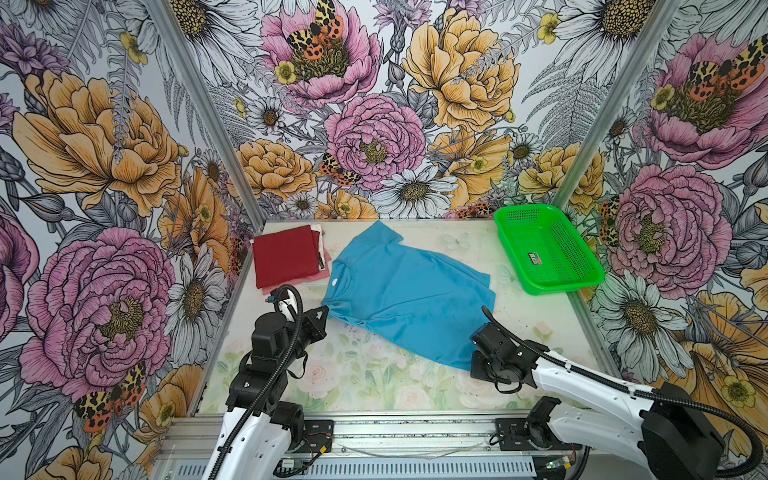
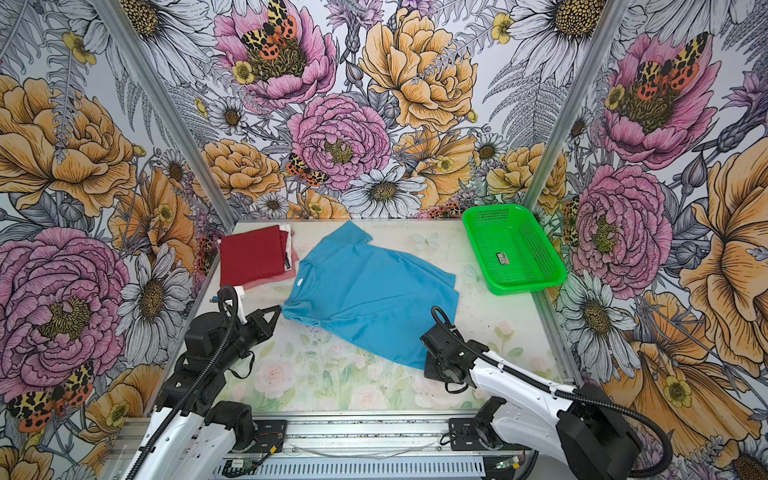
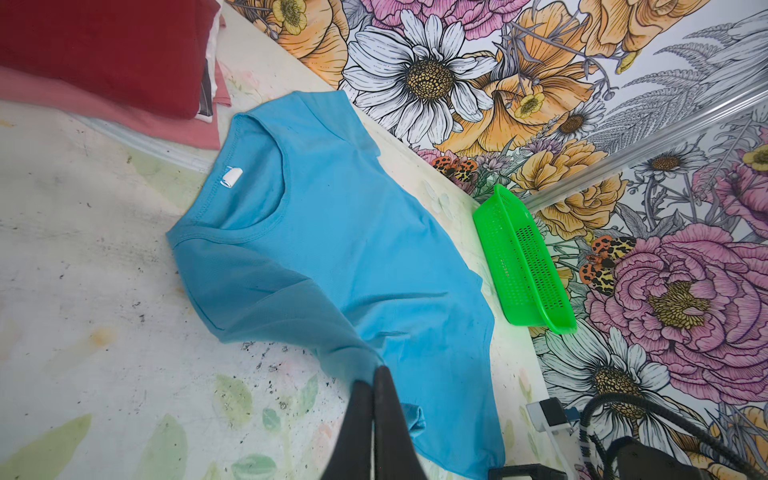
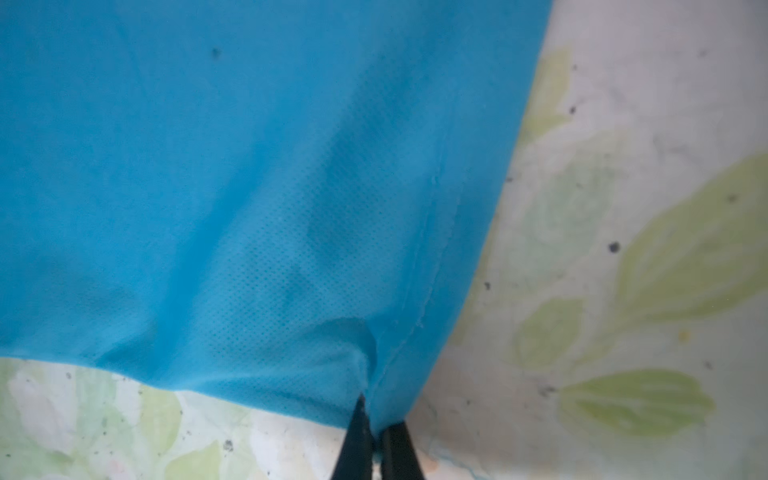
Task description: Fold and stack the t-shirts
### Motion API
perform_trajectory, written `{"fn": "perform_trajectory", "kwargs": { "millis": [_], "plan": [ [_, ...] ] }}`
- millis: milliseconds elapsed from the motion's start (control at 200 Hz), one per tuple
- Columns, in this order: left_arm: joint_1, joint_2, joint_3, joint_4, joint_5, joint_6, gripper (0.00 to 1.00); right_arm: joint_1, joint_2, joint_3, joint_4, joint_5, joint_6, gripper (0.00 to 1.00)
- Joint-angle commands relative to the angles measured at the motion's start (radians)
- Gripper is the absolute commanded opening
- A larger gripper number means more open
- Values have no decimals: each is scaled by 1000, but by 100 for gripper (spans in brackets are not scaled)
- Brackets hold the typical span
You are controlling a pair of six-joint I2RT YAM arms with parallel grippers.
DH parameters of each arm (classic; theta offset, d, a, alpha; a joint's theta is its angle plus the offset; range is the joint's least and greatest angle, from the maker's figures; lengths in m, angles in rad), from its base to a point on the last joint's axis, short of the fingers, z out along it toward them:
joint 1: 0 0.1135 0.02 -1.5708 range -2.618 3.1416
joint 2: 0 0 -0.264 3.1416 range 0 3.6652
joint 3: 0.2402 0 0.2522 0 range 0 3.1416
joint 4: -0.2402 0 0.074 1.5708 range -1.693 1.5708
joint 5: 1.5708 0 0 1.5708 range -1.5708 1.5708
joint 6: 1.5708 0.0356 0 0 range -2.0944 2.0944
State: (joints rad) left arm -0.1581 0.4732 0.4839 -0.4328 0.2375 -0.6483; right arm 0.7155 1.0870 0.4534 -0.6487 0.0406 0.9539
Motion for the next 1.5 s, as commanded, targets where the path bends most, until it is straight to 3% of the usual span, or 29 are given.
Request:
{"fn": "perform_trajectory", "kwargs": {
  "millis": [0,115,260,440,700,911,1111,1321,1496],
  "plan": [
    [15,2,-5,39,29,12,0,19,17,16,5,-7,-15,0],
    [31,22,12,47,44,13,0,-33,-42,104,-40,13,-90,0],
    [38,167,117,112,73,59,0,-241,-24,314,-66,-28,-295,0],
    [60,423,454,93,126,152,0,-403,118,748,-111,-79,-492,0],
    [100,468,917,-48,158,235,0,-421,171,1223,-213,-132,-588,0],
    [123,401,1129,-145,162,270,0,-415,41,1328,-212,-159,-651,0],
    [117,463,1255,-223,172,302,0,-439,22,1301,-215,-122,-642,0],
    [124,710,1257,-226,158,328,0,-564,247,1234,-196,-285,-612,0],
    [132,1018,1465,-193,205,301,0,-658,533,1440,-186,-459,-587,0]
  ]
}}
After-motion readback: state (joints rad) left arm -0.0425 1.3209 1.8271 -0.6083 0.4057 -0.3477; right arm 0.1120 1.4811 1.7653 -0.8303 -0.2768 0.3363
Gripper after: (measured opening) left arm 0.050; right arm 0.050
